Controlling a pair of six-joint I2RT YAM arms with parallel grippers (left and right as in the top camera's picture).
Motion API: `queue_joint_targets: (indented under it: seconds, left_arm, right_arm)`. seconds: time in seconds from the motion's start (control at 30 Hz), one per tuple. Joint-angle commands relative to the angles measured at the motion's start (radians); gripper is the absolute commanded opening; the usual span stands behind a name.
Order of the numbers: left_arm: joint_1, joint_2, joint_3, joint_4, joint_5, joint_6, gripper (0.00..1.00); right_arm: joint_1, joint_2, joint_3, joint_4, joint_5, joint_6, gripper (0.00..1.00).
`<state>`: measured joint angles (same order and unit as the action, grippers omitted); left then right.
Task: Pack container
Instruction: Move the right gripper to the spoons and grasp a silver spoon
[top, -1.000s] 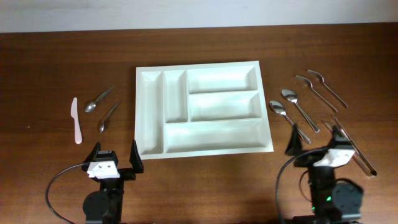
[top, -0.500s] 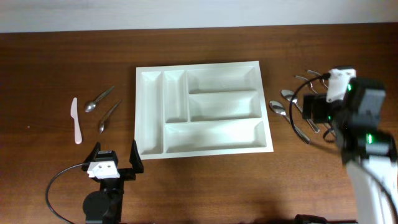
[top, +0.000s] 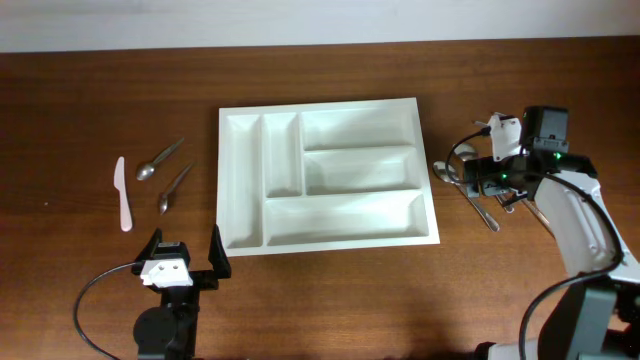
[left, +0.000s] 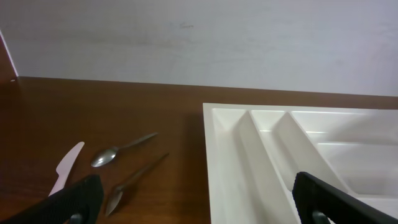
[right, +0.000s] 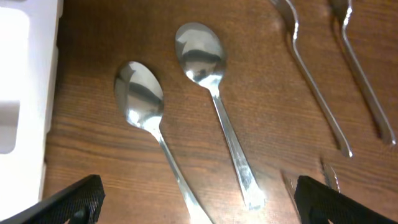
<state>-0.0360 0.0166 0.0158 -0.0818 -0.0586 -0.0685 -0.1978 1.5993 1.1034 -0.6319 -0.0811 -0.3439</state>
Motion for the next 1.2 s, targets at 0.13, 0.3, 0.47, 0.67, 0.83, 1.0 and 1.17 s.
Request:
queue_joint_targets:
  seconds: [0.13,0.3,0.47,0.67,0.83,1.0,1.17]
  left_arm:
    - [0.007,-0.003,-0.006,0.001,0.011,0.002,0.99]
    - [0.007,-0.003,-0.006,0.001,0.011,0.002,0.99]
    - [0.007,-0.003,-0.006,0.001,0.011,0.002,0.99]
    - [0.007,-0.003,-0.006,0.001,0.011,0.002,0.99]
    - [0.007,-0.003,-0.006,0.001,0.011,0.002,0.99]
    - [0.007,-0.003,-0.006,0.001,0.011,0.002,0.99]
    - [0.007,-0.003,-0.006,0.001,0.011,0.002,0.99]
  right_arm:
    - [-0.004,0.045,0.021,0.026,-0.025,-0.068,0.83]
    - [-0.004,0.135,0.021,0.026,-0.089,-0.099,0.68]
    - [-0.004,0.206,0.021,0.026,-0.119,-0.143,0.57]
    - [-0.004,0.252,0.021,0.028,-0.118,-0.212,0.52]
    - [-0.004,0.265,0.021,0.043,-0.118,-0.225,0.26]
    - [-0.004,0.29,0.021,0.045,-0.118,-0.225,0.26]
    - [-0.004,0.331,0.021,0.047,-0.118,-0.225,0.27]
